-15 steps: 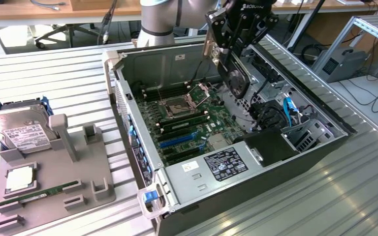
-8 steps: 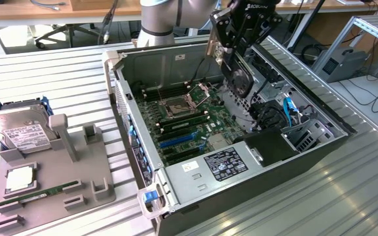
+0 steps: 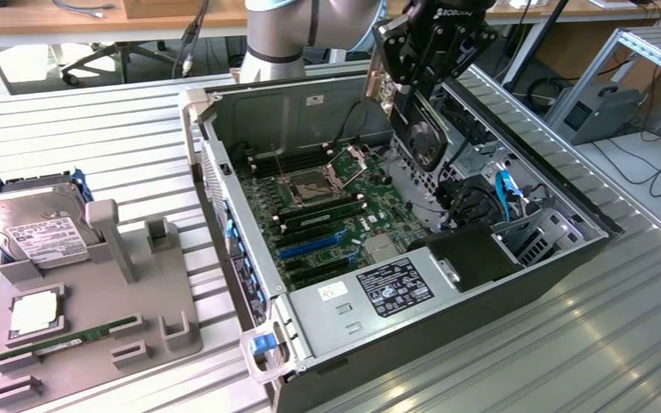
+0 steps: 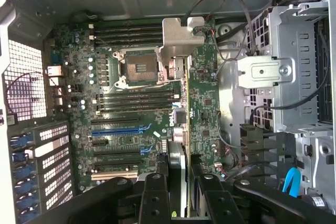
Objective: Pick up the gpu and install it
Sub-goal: 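Pick up the gpu and move the gpu toward the slot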
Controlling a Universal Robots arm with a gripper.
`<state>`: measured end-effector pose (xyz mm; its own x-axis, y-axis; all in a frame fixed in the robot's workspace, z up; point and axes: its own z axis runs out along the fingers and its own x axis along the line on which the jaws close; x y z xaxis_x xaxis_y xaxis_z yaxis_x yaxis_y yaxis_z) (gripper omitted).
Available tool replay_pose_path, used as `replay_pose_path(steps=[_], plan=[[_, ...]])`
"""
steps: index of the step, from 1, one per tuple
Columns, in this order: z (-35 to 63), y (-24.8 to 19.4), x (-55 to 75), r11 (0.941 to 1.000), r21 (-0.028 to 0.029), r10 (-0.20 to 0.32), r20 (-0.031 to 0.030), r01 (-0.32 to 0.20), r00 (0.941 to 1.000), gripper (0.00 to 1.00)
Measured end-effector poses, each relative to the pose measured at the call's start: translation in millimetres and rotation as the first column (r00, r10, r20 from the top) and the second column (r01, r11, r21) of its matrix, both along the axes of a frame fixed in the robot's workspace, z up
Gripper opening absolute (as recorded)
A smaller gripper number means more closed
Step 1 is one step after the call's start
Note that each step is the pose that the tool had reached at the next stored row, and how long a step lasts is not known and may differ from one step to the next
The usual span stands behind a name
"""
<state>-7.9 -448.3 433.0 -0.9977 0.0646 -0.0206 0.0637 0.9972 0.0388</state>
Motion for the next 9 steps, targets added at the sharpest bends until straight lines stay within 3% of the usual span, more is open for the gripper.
replay_pose_path(steps=[8, 9], plan=[[-2.0, 1.4, -0.6, 1.0000, 0.0001, 0.000, 0.0001, 0.000, 1.0000, 0.27], [-2.9, 3.3, -1.3, 1.0000, 0.0002, 0.000, 0.0001, 0.000, 1.0000, 0.27]])
